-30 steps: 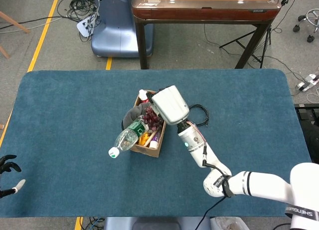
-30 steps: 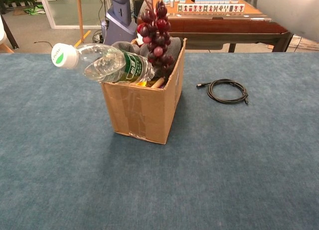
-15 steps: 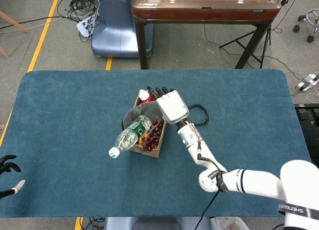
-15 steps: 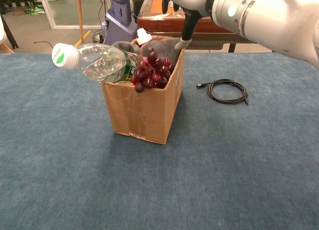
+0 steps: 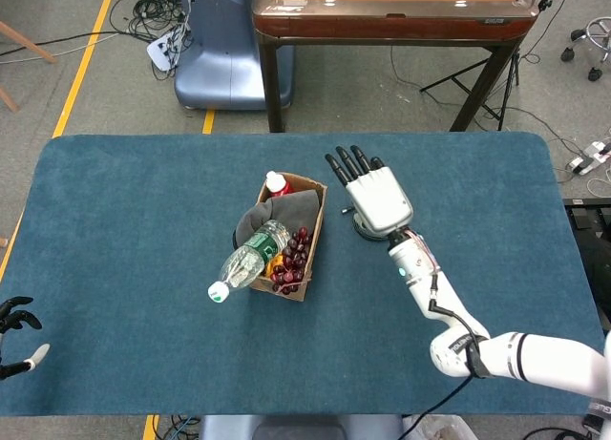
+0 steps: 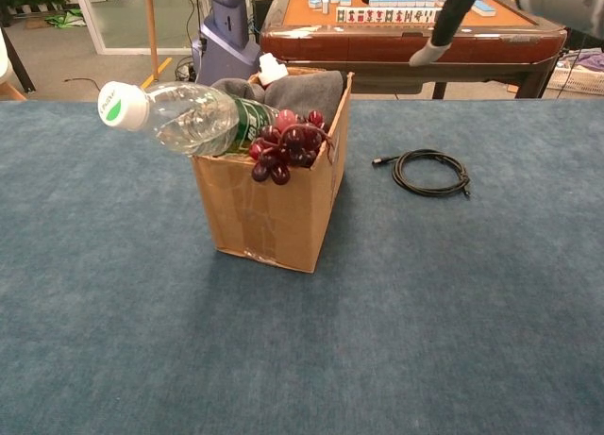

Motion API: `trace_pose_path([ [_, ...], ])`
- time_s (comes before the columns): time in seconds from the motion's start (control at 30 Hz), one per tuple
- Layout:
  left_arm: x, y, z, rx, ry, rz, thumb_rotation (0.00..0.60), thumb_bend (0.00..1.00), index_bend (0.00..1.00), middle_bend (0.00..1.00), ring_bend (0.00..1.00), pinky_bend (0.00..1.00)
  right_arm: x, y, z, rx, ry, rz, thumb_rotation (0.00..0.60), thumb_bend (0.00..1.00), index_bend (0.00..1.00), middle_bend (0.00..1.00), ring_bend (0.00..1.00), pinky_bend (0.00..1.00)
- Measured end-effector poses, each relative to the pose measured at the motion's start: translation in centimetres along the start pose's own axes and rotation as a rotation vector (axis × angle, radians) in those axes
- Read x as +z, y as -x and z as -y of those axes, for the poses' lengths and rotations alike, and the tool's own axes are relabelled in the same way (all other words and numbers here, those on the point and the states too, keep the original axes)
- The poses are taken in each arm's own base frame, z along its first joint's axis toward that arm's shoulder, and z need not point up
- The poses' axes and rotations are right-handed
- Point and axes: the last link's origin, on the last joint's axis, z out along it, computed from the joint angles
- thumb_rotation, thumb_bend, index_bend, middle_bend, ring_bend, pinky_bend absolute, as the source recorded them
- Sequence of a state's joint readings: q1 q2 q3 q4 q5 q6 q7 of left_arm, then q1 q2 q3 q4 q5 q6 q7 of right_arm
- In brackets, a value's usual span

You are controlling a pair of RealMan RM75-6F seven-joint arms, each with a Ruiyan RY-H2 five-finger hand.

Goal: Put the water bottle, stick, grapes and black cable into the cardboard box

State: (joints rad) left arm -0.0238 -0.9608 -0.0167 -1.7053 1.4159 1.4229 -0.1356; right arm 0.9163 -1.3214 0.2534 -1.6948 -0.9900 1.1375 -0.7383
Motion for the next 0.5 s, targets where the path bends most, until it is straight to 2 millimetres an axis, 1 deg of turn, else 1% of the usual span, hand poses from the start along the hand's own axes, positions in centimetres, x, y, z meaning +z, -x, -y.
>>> trace_pose_path([
  [0.07,0.0,0.0,0.0,0.002,-0.001,0.0,0.6,0.19,0.5,0.23,0.4,0.67,-1.1,0.3,-1.1,-0.011,0.007,-0.002,0.6,0.0,0.14,0.25,0.16,0.36],
  [0.13,0.1,0.1,0.0,0.004,-0.002,0.002,0.6,0.19,0.5,0.23,0.4,0.67,-2.1,0.6,-2.4,-0.033,0.019,0.005,0.6,0.0,0.24,0.36,0.28,0.43],
  [0.17,0.1,0.1,0.0,0.006,-0.002,0.003,0.6,0.19,0.5,0.23,0.4,0.67,-2.7,0.8,-3.3,-0.052,0.031,0.016,0.6,0.0,0.25,0.4,0.32,0.46],
  [0.23,0.1,0.2,0.0,0.008,-0.001,0.003,0.6,0.19,0.5,0.24,0.4,0.67,-3.6,1.4,-4.7,-0.076,0.049,0.043,0.6,0.0,0.28,0.51,0.43,0.55],
  [0.33,0.2,0.3,-0.1,0.011,-0.001,0.004,0.6,0.19,0.5,0.24,0.4,0.67,-4.3,2.4,-6.0,-0.095,0.066,0.087,0.6,0.0,0.41,0.71,0.66,0.7],
  [0.43,0.3,0.3,0.0,0.012,-0.003,0.006,0.6,0.19,0.5,0.24,0.4,0.67,-4.7,3.7,-7.1,-0.111,0.076,0.137,0.6,0.0,0.43,0.82,0.77,0.79],
  [0.5,0.3,0.3,0.0,0.014,-0.005,0.005,0.6,0.19,0.5,0.24,0.4,0.67,-5.0,4.6,-7.7,-0.122,0.082,0.175,0.6,0.0,0.45,0.92,0.86,0.86],
])
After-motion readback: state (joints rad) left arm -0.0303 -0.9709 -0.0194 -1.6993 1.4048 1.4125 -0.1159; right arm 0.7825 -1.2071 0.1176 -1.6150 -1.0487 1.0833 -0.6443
